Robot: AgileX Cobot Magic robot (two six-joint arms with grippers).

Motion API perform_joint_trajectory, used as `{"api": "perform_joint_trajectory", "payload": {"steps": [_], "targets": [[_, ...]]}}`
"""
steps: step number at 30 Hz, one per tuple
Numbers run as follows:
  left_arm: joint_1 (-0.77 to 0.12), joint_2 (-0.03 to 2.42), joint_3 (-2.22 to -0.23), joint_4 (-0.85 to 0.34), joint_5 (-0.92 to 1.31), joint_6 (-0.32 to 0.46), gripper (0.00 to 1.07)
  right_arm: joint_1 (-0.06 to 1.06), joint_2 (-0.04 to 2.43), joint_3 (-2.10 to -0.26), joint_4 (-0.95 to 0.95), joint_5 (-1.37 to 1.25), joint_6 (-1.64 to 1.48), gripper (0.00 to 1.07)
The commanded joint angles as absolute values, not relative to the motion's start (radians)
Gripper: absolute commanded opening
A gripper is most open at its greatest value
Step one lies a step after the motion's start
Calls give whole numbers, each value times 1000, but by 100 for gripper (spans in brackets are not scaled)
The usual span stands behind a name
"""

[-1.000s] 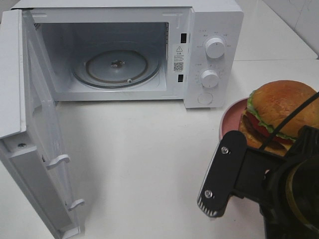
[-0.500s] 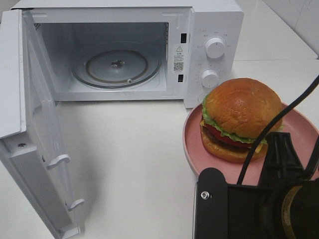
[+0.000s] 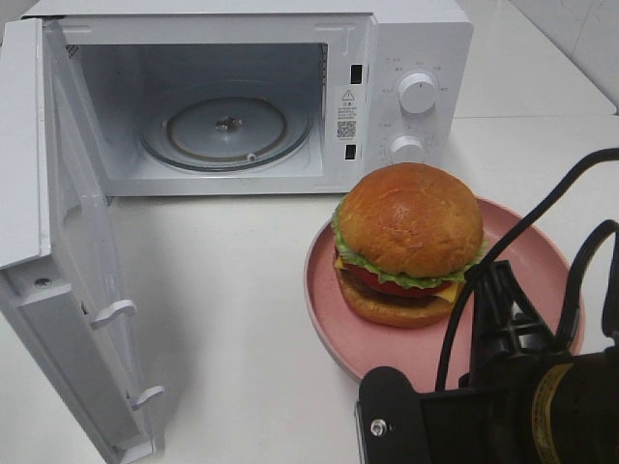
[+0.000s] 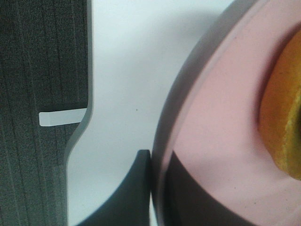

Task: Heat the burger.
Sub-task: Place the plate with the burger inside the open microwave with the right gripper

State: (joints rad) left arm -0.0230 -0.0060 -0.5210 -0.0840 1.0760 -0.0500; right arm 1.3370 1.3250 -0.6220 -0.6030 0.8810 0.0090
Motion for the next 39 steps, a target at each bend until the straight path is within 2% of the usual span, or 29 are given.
{"api": "perform_joint_trajectory", "payload": {"steps": [1,24,29,31,34,39], "targets": [[-23,-20,-518,-87,1067,-48,98,1341,1315,-627,-671,871,-70,0],[-23,-20,-518,-87,1067,-48,98,1332,1315,-627,-712,673,-281,0],[-23,-20,-518,-87,1067,-48,98,1243,1315,-627,-713,613,-320,0],[-23,-20,-518,-87,1067,-48,98,1170,1315,-627,-714,567,-417,0],[-23,-20,-518,-87,1067,-48,98,1117,1315,-627,-712,530,-489,0],[-23,-20,-518,-87,1067,-48,98,1069,1315,-627,-708,496,-543,0]]}}
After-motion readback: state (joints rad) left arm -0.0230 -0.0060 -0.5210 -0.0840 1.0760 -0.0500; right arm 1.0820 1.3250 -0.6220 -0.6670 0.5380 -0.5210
